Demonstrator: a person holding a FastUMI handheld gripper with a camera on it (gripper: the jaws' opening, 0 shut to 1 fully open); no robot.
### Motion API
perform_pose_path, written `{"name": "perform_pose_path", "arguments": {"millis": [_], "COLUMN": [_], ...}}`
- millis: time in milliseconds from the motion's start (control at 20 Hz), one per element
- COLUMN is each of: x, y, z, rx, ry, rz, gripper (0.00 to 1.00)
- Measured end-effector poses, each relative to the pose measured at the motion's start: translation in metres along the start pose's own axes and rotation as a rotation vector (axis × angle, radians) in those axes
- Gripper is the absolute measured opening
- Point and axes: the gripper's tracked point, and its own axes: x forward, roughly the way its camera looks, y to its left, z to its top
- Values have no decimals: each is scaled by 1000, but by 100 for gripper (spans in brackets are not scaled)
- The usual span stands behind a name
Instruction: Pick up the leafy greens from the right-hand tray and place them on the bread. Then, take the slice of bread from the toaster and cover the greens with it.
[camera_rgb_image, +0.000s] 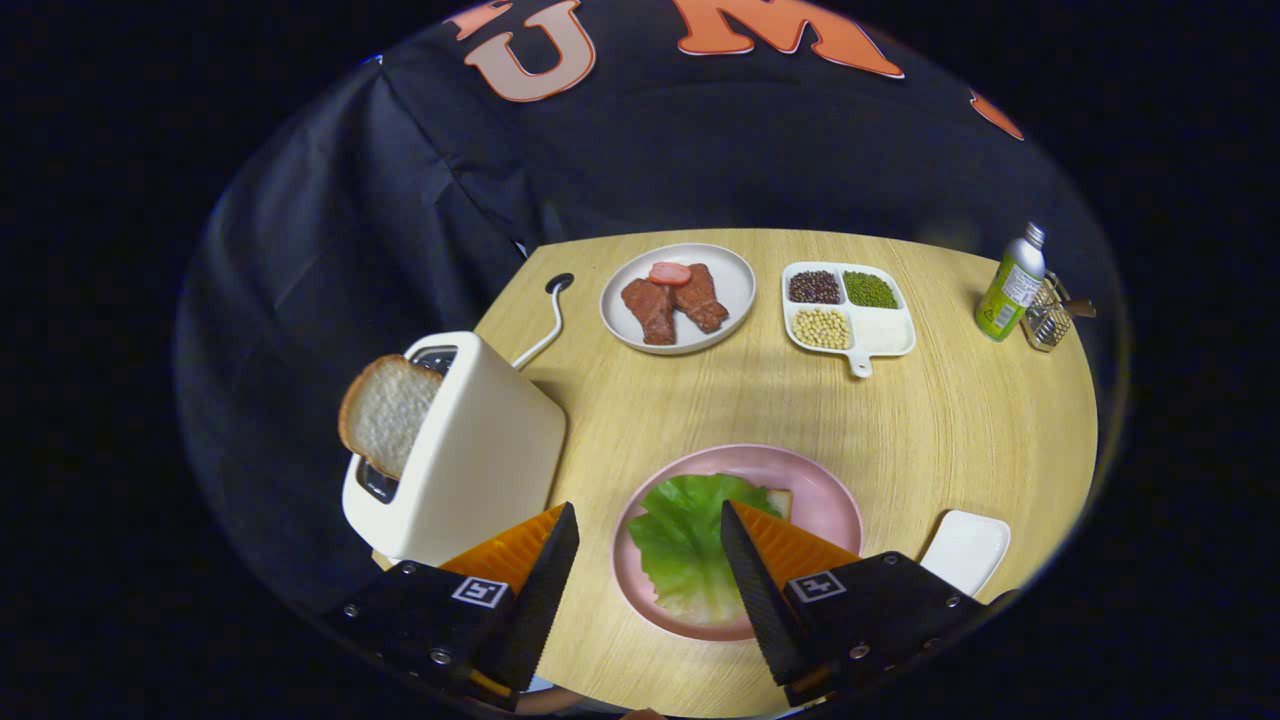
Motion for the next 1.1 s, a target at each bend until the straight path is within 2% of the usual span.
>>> {"name": "perform_pose_path", "arguments": {"millis": [200, 400, 800, 1100], "x": [-18, -28, 0, 29], "y": [50, 113, 178, 194], "z": [27, 44, 55, 48], "rx": [-37, -60, -99, -59], "ry": [-12, 10, 88, 169], "rz": [40, 106, 93, 52], "gripper": [93, 94, 94, 85]}}
